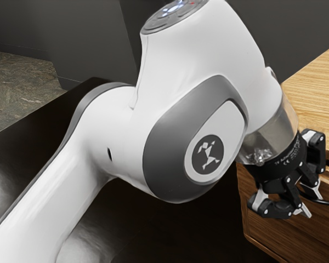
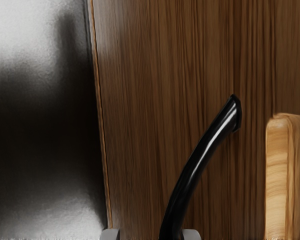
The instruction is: Pull the drawer handle with one arm to open the drawer
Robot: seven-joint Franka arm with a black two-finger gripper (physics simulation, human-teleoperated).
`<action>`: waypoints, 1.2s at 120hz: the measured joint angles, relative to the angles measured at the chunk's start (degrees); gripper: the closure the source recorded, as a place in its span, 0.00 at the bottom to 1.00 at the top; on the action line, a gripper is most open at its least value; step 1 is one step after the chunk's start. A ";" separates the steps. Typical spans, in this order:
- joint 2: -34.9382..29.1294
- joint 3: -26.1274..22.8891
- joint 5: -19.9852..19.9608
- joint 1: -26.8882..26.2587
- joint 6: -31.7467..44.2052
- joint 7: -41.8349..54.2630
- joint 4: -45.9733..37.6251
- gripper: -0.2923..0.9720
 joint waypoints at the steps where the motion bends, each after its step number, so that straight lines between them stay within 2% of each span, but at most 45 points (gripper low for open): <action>1: 0.01 0.01 0.00 -0.03 0.00 0.00 -0.02 0.71; 144: 0.27 4.88 1.31 -7.84 -0.12 -0.09 -5.29 0.71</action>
